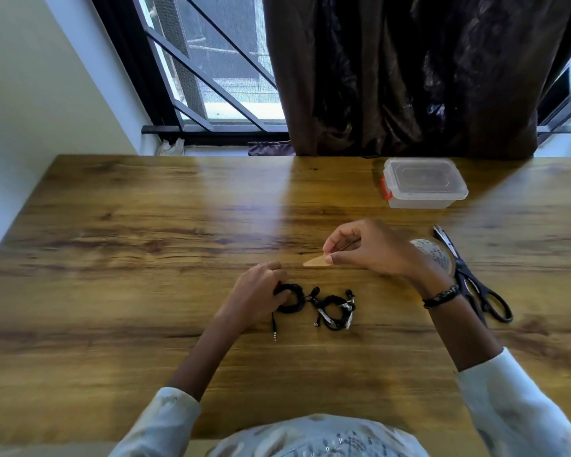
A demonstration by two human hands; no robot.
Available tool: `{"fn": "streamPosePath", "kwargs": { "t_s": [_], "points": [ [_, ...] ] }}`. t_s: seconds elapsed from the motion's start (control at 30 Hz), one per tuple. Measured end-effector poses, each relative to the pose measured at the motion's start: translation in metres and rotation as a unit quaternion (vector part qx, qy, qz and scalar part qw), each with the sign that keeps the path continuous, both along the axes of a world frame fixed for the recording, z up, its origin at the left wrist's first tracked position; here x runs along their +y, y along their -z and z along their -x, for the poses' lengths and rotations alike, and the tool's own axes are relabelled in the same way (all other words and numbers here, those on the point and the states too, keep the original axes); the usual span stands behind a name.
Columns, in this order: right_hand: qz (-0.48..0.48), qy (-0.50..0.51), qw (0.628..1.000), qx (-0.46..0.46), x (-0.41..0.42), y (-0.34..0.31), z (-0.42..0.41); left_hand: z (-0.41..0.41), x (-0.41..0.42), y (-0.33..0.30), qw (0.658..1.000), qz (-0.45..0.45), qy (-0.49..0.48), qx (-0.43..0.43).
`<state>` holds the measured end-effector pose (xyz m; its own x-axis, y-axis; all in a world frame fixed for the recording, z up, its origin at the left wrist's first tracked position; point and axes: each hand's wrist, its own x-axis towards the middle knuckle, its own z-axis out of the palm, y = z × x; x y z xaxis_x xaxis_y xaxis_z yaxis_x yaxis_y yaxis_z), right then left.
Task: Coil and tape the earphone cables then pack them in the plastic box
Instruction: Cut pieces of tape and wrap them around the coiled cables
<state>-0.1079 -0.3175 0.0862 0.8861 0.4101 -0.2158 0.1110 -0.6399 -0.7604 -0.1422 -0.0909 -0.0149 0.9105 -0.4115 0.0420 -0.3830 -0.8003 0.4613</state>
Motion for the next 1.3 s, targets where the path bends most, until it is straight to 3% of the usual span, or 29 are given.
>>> {"fn": "streamPosePath", "kwargs": {
  "t_s": [0.17,0.37,0.67,1.03,1.3],
  "points": [
    [-0.011,0.002,1.0,-0.004,0.0,-0.001,0.003,0.001,0.004,-0.006,0.997,0.06,-0.025,0.038],
    [-0.011,0.012,1.0,-0.024,0.0,-0.003,0.007,-0.002,0.011,-0.016,0.967,0.199,-0.049,0.154],
    [-0.032,0.046,0.991,-0.122,0.007,-0.021,0.012,-0.003,0.015,-0.055,0.943,0.274,-0.028,0.188],
    [0.012,0.154,0.927,-0.341,0.07,-0.017,0.045,0.002,-0.001,-0.125,0.878,0.403,-0.054,0.252],
    [-0.114,0.25,0.895,-0.351,0.072,-0.021,0.044,0.009,0.001,-0.14,0.852,0.447,-0.062,0.265]
  ]
}}
